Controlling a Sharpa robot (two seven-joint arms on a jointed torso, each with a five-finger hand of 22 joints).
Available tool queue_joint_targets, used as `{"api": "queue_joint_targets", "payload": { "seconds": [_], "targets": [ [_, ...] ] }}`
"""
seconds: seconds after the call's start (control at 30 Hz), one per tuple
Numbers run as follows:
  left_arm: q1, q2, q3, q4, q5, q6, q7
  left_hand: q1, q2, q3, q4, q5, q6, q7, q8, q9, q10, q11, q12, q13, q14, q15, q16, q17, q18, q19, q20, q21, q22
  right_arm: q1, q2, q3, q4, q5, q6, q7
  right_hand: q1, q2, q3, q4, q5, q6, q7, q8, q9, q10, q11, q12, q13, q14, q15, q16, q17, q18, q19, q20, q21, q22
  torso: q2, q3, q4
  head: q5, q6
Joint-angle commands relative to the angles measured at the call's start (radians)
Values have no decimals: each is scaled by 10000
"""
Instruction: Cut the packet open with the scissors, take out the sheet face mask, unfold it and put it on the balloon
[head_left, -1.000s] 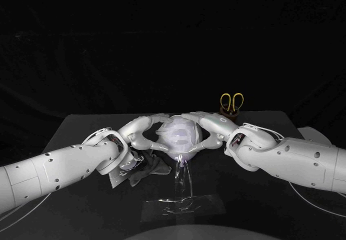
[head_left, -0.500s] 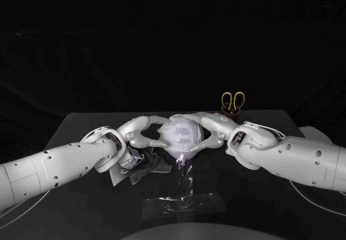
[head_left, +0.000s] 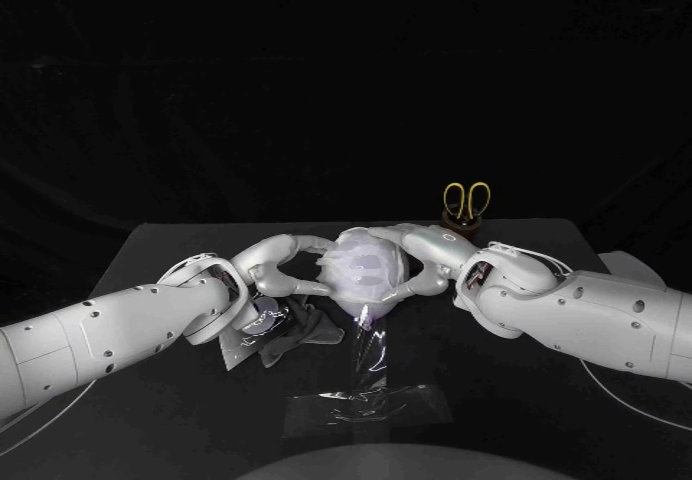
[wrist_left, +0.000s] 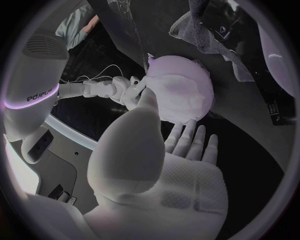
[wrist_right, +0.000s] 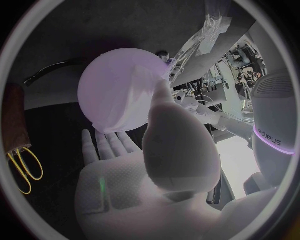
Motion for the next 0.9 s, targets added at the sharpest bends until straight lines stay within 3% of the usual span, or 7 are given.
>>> {"api": "queue_joint_targets", "payload": {
  "seconds": [0.03, 0.23, 0.6, 0.9],
  "targets": [
    [-13, -5, 1, -9, 87, 265, -78, 11, 61, 46, 20, -34, 78, 1194, 37, 9, -147, 103, -95, -30, -16, 88, -106, -33, 236, 32, -4, 2, -11, -29, -5, -18, -6, -190, 313, -149, 2, 113, 62, 2, -44, 78, 1278, 20, 0, 98, 5, 22, 6, 70, 27, 29, -2, 127, 83, -1, 55, 11, 3, 0, -1, -3, -18],
    [-48, -13, -3, -48, 66, 297, -161, 100, -31, 55, 25, -30, 195, 1293, 80, 39, -573, 240, -188, -68, -126, 201, -238, -81, 292, 33, 13, -7, -23, -35, -18, -18, 7, -217, 314, -176, 20, 133, 81, 1, -47, 71, 1281, 19, -7, 97, 9, 18, 5, 74, 36, 27, -5, 139, 92, -1, 57, 11, 1, -3, 2, -19, -33],
    [-101, 8, -4, -172, 50, 334, -259, 154, -84, 55, 26, -29, 318, 1317, 129, 73, -739, 298, -198, -76, -180, 255, -306, -105, 269, 40, 17, -7, -28, -41, -28, -18, 14, -228, 195, -187, 42, 147, 99, 1, -49, 64, 1282, 16, -14, 78, 13, 13, 2, 67, 47, 22, -12, 152, 113, -1, 63, 21, 6, 0, 4, -31, -67],
    [-125, 15, 2, -309, 214, 205, -159, 236, -122, 58, 25, -29, 405, 1330, 162, 97, -826, 312, -198, -78, -196, 271, -350, -118, 245, 58, 19, -3, -27, -47, -58, -18, 46, 290, -720, 488, 243, 291, 355, -10, -41, 240, 1256, 57, 16, 245, -3, 27, 14, 124, 59, 6, -34, 244, 265, 7, 104, 75, 1, 2, -2, -67, -53]
  ]
}}
